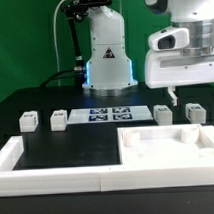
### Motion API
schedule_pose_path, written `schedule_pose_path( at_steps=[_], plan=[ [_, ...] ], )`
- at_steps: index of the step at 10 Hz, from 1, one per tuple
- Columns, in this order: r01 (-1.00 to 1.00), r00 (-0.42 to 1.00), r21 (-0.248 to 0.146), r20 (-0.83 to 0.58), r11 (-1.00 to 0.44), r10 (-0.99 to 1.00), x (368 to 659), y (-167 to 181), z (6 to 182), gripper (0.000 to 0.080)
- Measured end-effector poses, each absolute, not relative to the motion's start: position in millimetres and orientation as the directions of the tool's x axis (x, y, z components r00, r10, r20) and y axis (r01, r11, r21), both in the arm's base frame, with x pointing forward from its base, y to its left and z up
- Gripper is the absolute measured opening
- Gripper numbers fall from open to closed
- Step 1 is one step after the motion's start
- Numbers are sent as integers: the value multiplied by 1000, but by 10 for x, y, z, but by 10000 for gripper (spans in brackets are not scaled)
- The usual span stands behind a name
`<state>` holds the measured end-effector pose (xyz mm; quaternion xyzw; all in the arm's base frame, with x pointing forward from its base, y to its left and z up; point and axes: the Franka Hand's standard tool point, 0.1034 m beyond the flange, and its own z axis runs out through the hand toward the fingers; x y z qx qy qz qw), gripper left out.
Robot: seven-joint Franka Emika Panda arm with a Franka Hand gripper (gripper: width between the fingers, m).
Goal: Assemble square table
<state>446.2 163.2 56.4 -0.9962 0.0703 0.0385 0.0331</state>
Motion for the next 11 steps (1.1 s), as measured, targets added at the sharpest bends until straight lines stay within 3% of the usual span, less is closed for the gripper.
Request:
schedule_pose_path(
  at_steps=[2,11],
  plan=[
    [-264,962,-61,-85,-963,-258,4362,1782,521,649],
    [-55,997,-80,-67,-995,-49,4244,1890,475,649]
  ],
)
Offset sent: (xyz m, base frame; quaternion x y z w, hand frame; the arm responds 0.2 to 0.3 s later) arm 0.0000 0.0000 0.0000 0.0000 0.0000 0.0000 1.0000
